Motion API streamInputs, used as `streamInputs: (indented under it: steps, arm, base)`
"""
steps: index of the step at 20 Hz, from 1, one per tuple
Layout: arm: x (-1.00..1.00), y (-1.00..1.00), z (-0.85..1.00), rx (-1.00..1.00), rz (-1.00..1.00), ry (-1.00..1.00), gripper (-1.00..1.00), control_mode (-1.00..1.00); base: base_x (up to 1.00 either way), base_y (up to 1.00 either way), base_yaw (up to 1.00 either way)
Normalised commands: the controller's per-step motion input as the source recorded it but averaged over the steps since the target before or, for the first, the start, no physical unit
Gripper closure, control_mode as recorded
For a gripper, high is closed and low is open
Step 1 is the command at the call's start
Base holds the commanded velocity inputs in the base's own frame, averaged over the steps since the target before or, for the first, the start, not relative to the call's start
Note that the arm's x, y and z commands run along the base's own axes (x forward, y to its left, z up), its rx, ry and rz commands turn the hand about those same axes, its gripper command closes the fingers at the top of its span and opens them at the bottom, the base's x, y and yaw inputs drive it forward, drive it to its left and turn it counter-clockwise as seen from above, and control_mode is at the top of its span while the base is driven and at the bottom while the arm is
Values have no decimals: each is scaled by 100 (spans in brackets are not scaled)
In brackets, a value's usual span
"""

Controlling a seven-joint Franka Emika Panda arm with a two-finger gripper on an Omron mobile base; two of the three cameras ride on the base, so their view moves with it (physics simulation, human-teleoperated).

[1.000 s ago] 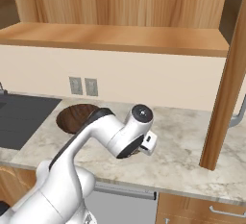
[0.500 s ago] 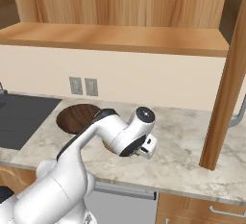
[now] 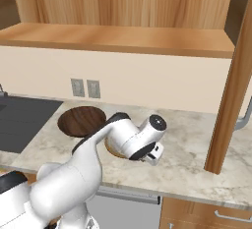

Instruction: Open the cabinet. Pick the bowls from the counter and place them in the cabinet. Then close the cabinet.

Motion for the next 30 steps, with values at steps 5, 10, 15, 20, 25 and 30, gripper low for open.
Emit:
streamInputs:
  steps: [5,10,15,20,25,30]
  arm:
    - [26,-6,-29,12,0,0,-100,-100]
    - [27,-1,-18,9,0,0,-100,-100]
    - [21,-4,-15,4,0,0,-100,-100]
    - [16,-4,-26,3,0,0,-100,-100]
    - [11,0,-28,4,0,-12,-100,-100]
    - [11,0,-25,3,0,-19,-100,-100]
  base:
    - [0,0,0]
    - [0,0,0]
    - [0,0,0]
    - [0,0,0]
    - [0,0,0]
    - [0,0,0]
